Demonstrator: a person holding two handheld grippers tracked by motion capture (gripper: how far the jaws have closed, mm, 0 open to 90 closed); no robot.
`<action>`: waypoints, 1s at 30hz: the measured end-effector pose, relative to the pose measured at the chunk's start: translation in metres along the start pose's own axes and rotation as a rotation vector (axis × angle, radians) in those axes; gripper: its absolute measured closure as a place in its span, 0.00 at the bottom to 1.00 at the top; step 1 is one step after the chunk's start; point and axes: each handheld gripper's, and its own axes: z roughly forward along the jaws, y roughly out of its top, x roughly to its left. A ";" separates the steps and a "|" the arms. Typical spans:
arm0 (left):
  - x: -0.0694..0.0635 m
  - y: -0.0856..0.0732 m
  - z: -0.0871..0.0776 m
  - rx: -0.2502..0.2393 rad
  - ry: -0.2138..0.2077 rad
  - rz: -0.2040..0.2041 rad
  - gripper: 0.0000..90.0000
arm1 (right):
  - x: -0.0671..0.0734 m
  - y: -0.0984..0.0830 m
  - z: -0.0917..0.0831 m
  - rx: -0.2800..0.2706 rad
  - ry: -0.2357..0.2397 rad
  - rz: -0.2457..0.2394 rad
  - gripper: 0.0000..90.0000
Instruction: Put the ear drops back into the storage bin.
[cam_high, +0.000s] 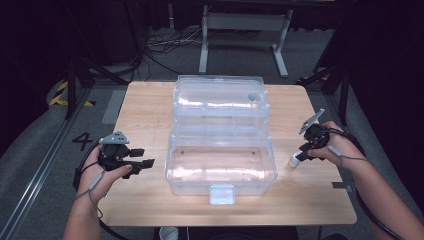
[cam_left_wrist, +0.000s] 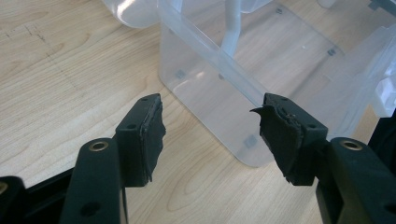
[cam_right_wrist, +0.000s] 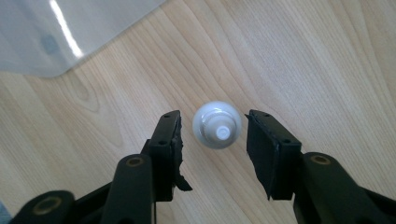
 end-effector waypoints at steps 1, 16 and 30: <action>0.000 0.000 0.000 0.001 0.000 0.000 0.44 | -0.001 0.000 0.002 0.010 -0.001 -0.009 0.64; 0.001 0.000 0.000 -0.001 0.000 0.002 0.44 | -0.002 0.004 0.012 0.039 0.003 -0.008 0.79; 0.002 0.000 -0.001 -0.002 -0.001 0.000 0.45 | 0.008 0.012 -0.015 0.047 -0.009 -0.052 0.79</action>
